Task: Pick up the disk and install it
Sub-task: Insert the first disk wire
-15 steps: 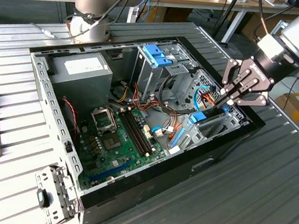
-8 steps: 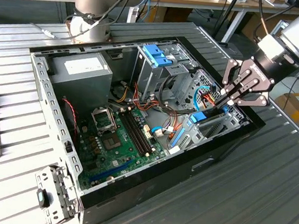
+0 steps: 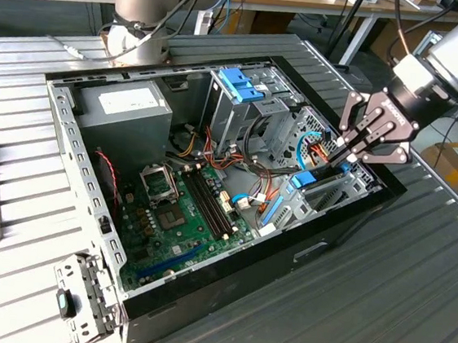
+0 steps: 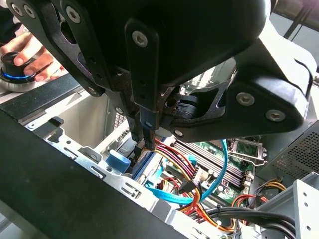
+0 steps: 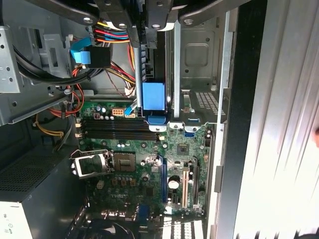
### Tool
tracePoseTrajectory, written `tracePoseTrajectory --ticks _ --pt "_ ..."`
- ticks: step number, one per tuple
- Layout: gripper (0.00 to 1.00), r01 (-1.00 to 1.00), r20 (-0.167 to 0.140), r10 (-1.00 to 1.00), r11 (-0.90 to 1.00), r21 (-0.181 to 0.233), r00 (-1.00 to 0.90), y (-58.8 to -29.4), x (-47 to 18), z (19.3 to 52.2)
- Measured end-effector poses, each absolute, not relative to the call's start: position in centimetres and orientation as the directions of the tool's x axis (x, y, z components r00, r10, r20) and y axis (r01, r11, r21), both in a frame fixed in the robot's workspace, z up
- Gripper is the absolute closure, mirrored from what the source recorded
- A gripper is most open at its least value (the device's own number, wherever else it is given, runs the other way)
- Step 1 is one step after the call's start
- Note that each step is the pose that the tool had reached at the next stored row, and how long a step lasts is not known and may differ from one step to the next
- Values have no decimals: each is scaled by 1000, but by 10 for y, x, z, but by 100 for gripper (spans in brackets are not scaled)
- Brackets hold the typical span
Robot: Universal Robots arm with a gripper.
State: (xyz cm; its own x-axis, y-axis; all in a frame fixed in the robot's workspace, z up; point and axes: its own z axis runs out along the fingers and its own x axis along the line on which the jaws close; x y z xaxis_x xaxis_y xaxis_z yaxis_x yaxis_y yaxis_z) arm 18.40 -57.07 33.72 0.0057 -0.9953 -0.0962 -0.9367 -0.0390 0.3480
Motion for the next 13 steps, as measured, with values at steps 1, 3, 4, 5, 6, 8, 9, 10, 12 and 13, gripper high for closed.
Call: tracePoseTrajectory --ticks 1,3,4,5,6,8,9,10,12,13 --pt "84 -937 -96 -995 -39 348 6 -571 184 336" --pt "84 -937 -96 -995 -39 348 6 -571 184 336" --pt "84 -937 -96 -995 -39 348 6 -571 184 336" --pt "84 -937 -96 -995 -39 348 6 -571 184 336" --pt "84 -937 -96 -995 -39 348 6 -571 184 336" --pt "84 -937 -96 -995 -39 348 6 -571 184 336" --pt "84 -937 -96 -995 -39 348 6 -571 184 335" --pt "84 -937 -97 -995 -39 348 6 -571 185 335" --pt "84 -937 -96 -995 -39 348 6 -571 186 335" --pt "84 -937 -96 -995 -39 348 6 -571 187 335"
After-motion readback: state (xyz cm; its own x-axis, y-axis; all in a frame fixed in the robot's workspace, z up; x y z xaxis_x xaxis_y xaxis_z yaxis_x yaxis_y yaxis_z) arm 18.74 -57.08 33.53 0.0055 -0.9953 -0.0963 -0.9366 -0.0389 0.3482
